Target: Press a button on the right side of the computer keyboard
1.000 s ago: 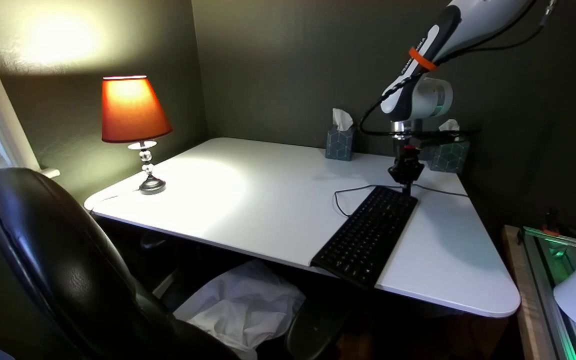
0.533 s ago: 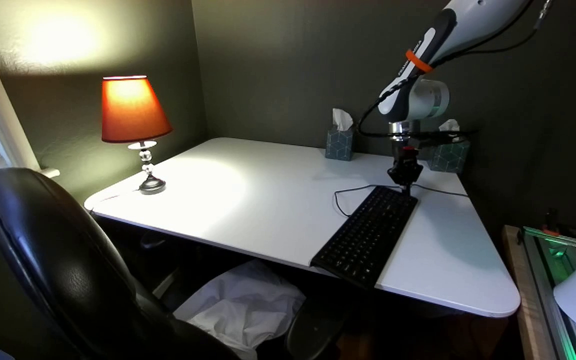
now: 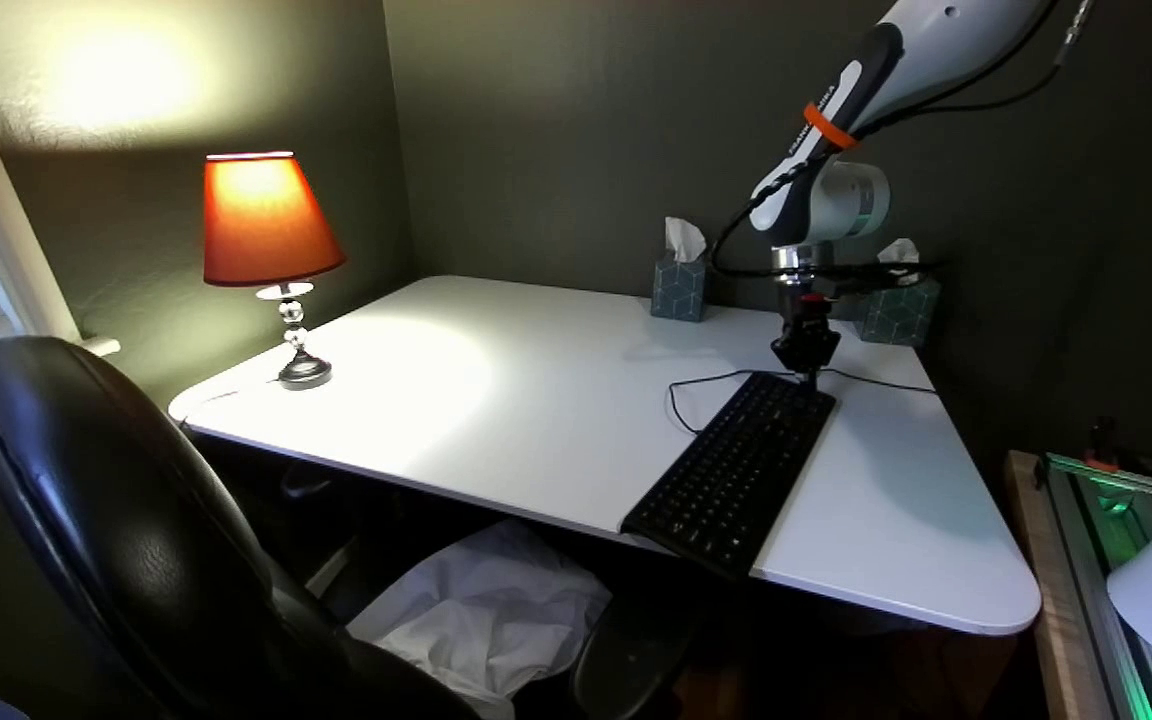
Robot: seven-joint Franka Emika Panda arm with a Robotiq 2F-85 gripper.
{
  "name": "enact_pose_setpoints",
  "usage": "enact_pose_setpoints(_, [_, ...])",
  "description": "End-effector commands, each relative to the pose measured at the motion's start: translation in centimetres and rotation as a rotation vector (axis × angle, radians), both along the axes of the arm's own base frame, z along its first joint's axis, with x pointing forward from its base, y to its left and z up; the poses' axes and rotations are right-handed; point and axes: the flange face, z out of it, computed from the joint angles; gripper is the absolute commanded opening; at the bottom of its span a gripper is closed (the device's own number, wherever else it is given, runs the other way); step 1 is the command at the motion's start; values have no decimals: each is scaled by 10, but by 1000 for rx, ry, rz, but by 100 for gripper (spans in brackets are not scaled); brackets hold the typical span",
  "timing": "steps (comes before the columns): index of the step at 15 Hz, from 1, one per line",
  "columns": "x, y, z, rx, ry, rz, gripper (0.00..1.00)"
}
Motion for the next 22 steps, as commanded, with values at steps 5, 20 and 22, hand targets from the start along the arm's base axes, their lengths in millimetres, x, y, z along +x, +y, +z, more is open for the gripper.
enact_pose_setpoints(5, [5,-6,-8,30,16,18,0])
enact_pose_setpoints(20, [8,-15,-12,51,34,10,0])
enact_pose_setpoints(22, [8,-17,-13,52,35,9,0])
